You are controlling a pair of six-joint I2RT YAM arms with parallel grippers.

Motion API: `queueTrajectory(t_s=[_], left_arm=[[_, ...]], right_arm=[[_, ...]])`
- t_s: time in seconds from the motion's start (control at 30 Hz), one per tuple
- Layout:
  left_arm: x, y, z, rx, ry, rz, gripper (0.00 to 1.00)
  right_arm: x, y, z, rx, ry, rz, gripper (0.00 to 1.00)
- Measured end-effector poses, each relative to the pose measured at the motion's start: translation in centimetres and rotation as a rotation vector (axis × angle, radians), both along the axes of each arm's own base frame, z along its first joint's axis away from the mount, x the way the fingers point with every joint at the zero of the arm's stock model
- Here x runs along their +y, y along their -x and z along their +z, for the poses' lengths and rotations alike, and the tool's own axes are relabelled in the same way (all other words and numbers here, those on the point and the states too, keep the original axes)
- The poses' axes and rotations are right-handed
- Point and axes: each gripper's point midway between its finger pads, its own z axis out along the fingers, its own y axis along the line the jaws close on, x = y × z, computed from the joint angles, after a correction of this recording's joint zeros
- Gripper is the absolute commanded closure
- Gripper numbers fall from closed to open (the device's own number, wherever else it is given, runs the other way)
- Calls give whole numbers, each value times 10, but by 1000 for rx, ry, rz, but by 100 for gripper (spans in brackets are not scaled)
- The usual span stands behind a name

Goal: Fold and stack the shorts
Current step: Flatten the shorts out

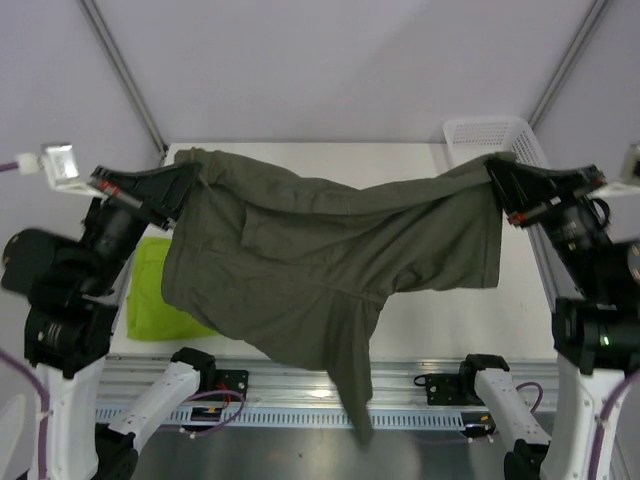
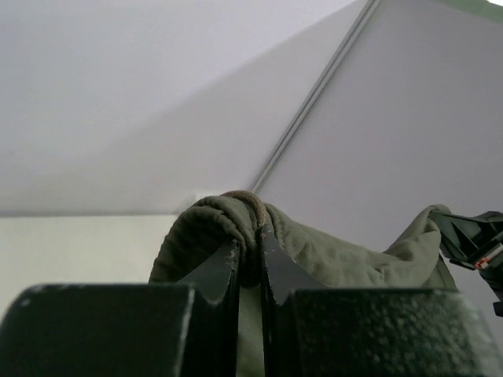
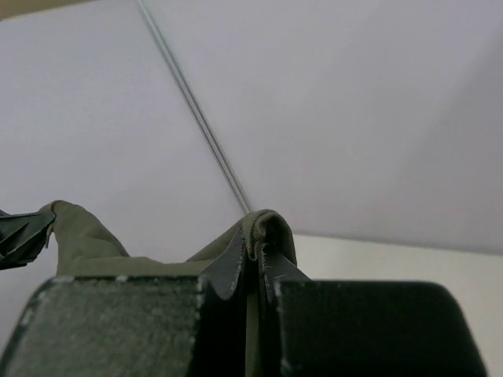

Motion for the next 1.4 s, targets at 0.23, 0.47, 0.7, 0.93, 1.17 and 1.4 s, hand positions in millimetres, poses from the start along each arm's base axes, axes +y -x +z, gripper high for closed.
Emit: queueTrajectory(t_s=[0.23, 0.47, 0.7, 0.93, 1.17, 1.4], left_arm=[[-22, -144, -71, 311, -67, 7, 100], [0, -317, -141, 568, 24, -11, 100], [27, -403, -81, 397, 146, -65, 100], [-12, -318, -113, 327, 121, -142, 100], [-85, -230, -387, 715, 82, -252, 100], [-92, -103, -504, 961, 16, -278, 100]], right_arm=[[1, -160, -92, 375, -78, 55, 100], [20, -332, -132, 567, -149, 187, 100], [22, -395, -43, 290, -193, 339, 100], [0, -379, -142, 460, -318, 402, 100], [47, -301, -425, 1009, -505, 447, 100], [53, -230, -495, 1168, -460, 403, 100]])
